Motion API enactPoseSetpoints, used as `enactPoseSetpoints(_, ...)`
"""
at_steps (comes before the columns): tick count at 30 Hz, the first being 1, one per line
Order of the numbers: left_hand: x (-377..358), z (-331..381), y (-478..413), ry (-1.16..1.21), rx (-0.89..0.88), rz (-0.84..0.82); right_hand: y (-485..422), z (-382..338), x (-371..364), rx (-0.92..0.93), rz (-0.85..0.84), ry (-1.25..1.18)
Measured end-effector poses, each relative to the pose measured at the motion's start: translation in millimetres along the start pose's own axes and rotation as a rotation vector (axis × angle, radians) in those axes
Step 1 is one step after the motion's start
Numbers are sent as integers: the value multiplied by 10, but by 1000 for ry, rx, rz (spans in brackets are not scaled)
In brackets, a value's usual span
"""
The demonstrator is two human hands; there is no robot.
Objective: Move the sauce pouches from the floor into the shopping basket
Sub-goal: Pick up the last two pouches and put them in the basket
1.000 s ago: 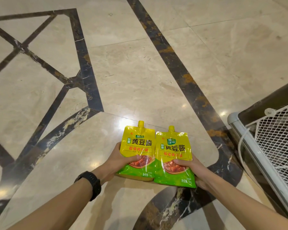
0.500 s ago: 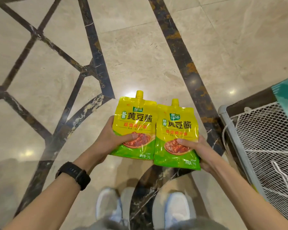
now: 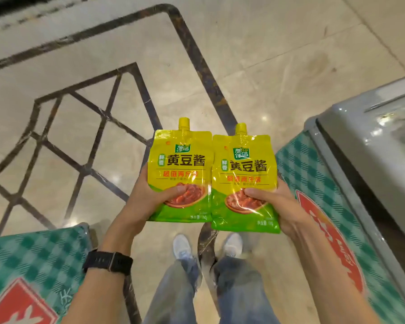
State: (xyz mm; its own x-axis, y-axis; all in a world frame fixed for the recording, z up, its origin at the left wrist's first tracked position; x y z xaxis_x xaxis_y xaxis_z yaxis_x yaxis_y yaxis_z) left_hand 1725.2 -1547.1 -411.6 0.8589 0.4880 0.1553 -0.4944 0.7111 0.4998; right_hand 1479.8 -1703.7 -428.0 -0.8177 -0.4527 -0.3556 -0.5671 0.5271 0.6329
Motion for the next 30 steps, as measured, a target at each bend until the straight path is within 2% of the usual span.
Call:
enactPoseSetpoints(5, -125, 869, 670, -17, -118, -36, 915, -592, -94, 59, 43, -17)
enactPoseSetpoints(11, -467, 1313, 932, -58, -173, -147, 1601, -766, 139, 134, 140, -113)
enactPoseSetpoints(21, -1261, 1737, 843, -124, -260, -539, 2511, -679, 420, 373, 459, -281)
enactPoseSetpoints(30, -2022, 1818, 1186, -269, -296, -928, 3413, 50, 411, 539, 751, -463)
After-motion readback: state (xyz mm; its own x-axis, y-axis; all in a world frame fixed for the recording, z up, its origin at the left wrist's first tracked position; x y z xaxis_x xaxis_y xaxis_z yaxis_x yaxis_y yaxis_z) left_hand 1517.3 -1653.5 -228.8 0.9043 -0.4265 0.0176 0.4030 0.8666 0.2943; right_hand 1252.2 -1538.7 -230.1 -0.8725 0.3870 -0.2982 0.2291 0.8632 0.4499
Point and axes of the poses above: each hand's wrist, its own y-axis away from the middle knuckle, its own x-axis out of the back of the hand, z = x × y, the point moved 5 cm from there along -y, towards the middle knuckle, and after that the axes turned 5 degrees about -y, right-handed, at the moved point
